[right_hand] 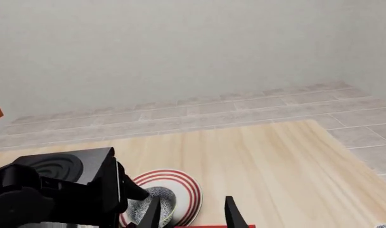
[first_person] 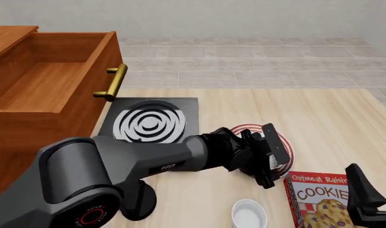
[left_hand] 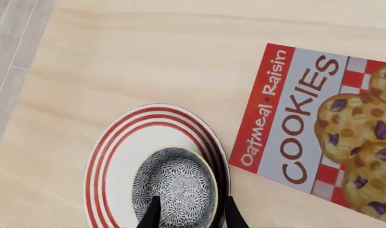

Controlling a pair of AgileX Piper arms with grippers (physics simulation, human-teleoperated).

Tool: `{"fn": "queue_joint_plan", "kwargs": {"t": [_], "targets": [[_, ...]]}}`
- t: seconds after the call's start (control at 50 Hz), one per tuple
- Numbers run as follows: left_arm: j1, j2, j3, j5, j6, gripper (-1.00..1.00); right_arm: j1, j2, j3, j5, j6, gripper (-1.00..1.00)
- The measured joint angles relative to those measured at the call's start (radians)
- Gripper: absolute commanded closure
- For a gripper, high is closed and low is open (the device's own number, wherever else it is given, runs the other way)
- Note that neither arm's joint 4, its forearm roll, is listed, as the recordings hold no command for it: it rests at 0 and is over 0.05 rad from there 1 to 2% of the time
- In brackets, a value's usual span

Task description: Pick the akita bowl in the top layer of the wooden cabinet and place it on the plate.

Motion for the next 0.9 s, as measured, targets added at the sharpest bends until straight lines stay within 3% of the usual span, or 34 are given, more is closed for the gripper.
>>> {"fn": "queue_joint_plan", "kwargs": {"t": [0.66, 0.9], "targets": [[-0.017, -0.095, 0.032, 0.036, 0.02, -1.0, -0.021, 0.009, 0.0, -0.02, -0.011, -1.0], [-0.034, -0.183, 0.112, 0.036, 0.038, -1.0, -0.024, 0.005, 0.0, -0.017, -0.018, -1.0]]}}
